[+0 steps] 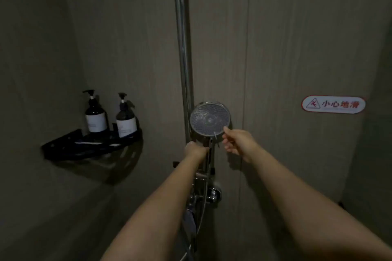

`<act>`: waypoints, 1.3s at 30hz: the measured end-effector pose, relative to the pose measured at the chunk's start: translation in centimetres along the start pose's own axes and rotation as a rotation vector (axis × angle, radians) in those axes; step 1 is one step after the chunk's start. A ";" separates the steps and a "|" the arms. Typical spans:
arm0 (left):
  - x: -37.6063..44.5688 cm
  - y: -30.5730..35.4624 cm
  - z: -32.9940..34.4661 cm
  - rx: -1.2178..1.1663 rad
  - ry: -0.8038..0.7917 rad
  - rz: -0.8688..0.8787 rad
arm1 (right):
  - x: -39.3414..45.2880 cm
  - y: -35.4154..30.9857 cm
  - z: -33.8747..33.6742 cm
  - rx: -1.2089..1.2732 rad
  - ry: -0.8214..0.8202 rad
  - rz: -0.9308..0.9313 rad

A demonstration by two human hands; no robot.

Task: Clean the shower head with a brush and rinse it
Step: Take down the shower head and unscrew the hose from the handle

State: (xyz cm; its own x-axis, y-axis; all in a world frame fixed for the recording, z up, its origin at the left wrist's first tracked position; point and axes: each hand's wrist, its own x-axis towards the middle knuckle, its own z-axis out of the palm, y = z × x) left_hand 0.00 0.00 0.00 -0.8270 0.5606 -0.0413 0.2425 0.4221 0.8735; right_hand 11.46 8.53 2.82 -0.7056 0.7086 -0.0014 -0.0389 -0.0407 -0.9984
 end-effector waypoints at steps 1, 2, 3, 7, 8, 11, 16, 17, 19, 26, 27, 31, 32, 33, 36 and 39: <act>0.0 0.0 0.5 0.015 -0.026 0.002 | 0.0 0.5 0.0 -0.032 -0.004 0.018; 0.3 -0.2 1.0 0.004 -0.032 -0.001 | 0.0 0.7 -0.1 -0.051 0.001 0.037; 0.5 -0.5 1.5 0.000 -0.051 -0.007 | 0.0 1.3 -0.4 -0.064 -0.004 0.058; 1.7 -1.0 3.0 -0.041 -0.062 0.010 | 0.2 2.1 -1.5 -0.092 -0.027 0.109; 1.8 -0.9 3.1 -0.054 -0.046 0.007 | 0.2 2.0 -1.8 -0.094 -0.025 0.116; 2.2 -1.0 3.3 -0.082 -0.009 0.000 | 0.5 1.9 -2.6 -0.118 -0.042 0.133; 1.7 0.4 2.7 -0.143 0.018 0.041 | 0.6 1.5 -3.4 -0.128 -0.062 0.146; 1.6 1.2 2.5 -0.148 0.016 0.076 | 0.7 1.4 -3.4 -0.127 -0.058 0.143; 0.9 3.1 1.9 -0.128 0.007 0.157 | 0.8 1.3 -3.3 -0.118 -0.052 0.133; -2.2 8.8 -0.2 -0.163 0.045 0.318 | -0.6 -0.1 -2.2 -0.162 0.006 -0.006; -2.8 9.4 -0.5 -0.183 0.044 0.330 | -0.7 -0.4 -2.1 -0.175 0.017 -0.029; -5.9 11.6 -2.0 -0.298 0.011 0.346 | -2.1 -1.9 -1.6 -0.225 0.042 -0.145; -6.7 11.9 -2.4 -0.325 0.006 0.348 | -2.5 -2.1 -1.4 -0.236 0.018 -0.171; -7.4 12.1 -2.8 -0.347 0.009 0.354 | -2.9 -2.4 -1.1 -0.254 -0.008 -0.191; -9.2 12.0 -4.0 -0.395 0.029 0.359 | -4.2 -2.5 -0.3 -0.298 -0.045 -0.237; -10.4 10.9 -5.1 -0.419 0.110 0.372 | -5.9 -2.4 0.9 -0.329 -0.082 -0.267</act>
State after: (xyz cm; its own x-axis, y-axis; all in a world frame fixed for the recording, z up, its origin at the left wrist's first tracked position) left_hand 8.72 -4.83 12.45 -0.7778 0.5305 0.3370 0.3242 -0.1207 0.9383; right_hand 15.03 3.83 5.31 -0.7557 0.6050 0.2509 -0.0094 0.3731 -0.9277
